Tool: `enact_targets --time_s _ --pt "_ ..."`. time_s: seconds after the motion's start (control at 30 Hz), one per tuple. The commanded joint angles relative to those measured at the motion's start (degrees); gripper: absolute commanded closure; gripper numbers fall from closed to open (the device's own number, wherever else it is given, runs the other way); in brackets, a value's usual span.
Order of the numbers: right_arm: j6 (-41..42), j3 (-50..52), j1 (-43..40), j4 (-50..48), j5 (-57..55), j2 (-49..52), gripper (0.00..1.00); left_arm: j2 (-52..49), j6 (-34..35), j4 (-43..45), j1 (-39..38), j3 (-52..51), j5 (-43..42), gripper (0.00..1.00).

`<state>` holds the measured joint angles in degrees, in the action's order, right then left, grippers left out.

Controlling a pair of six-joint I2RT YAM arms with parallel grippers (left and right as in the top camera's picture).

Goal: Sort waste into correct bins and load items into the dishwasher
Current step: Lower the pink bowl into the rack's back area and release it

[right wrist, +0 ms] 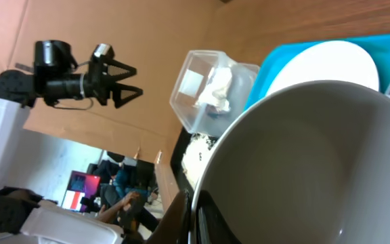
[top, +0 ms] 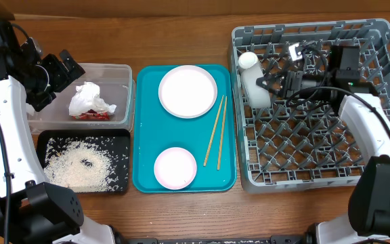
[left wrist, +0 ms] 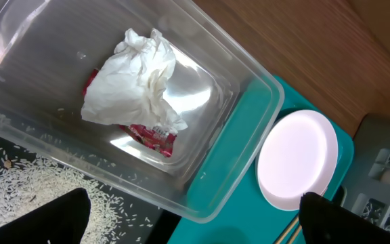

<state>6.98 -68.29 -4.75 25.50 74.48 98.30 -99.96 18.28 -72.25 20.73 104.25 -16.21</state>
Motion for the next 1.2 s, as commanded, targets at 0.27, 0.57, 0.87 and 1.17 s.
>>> enact_targets --time_s 0.27,0.57,0.87,1.17 --pt "12.5 1.4 2.3 -7.1 -5.3 0.2 0.96 0.7 0.6 0.1 -0.1 1.0 0.3 0.00" --pt "37.2 9.4 2.9 -29.4 -11.9 0.2 0.96 0.7 0.6 0.1 -0.1 1.0 0.3 0.00" --pt "40.7 12.9 2.4 -34.4 -13.0 0.2 0.96 0.7 0.6 0.1 -0.1 1.0 0.3 0.00" --pt "51.2 12.9 1.8 -48.4 -5.6 0.2 0.96 0.7 0.6 0.1 -0.1 1.0 0.3 0.00"
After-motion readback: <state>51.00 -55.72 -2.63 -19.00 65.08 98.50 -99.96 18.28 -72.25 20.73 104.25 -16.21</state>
